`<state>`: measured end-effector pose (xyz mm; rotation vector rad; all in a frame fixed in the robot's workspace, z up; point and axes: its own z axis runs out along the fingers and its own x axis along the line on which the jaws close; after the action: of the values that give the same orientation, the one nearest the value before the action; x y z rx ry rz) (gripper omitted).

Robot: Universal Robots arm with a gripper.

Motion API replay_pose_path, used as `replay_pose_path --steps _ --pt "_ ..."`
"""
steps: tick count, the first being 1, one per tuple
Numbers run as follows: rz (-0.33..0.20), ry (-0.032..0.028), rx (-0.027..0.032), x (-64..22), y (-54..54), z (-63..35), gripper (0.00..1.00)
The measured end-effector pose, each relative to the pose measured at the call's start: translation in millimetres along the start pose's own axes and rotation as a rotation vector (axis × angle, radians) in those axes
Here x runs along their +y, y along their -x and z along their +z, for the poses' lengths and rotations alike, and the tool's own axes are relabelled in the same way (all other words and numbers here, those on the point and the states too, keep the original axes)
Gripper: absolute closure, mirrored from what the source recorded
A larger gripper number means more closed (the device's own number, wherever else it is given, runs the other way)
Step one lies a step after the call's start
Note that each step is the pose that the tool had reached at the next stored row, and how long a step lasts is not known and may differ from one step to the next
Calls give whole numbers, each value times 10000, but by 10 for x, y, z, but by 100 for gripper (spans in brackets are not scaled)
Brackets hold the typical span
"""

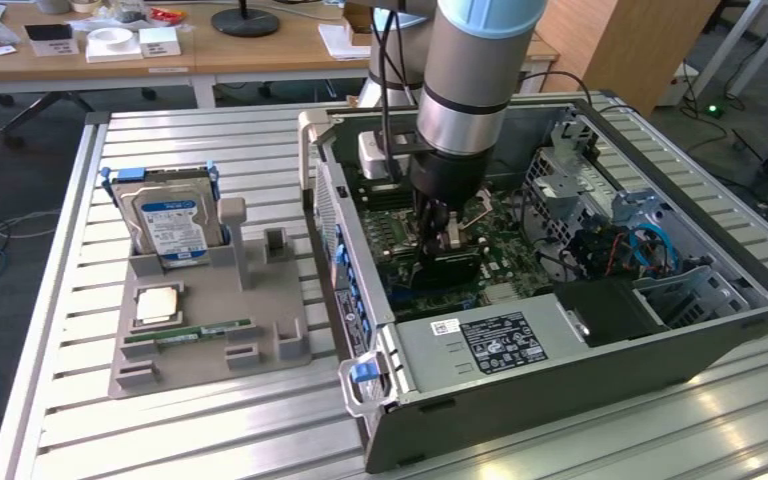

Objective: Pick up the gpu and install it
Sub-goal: 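Press down on the gpu until it lock into place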

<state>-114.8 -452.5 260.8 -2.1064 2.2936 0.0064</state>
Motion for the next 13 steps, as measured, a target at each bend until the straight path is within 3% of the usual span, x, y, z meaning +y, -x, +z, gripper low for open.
replay_pose_path --steps 5,13 --pt "-2 6 17 -3 0 -75 89" --pt "-3 8 21 -68 11 -89 89"
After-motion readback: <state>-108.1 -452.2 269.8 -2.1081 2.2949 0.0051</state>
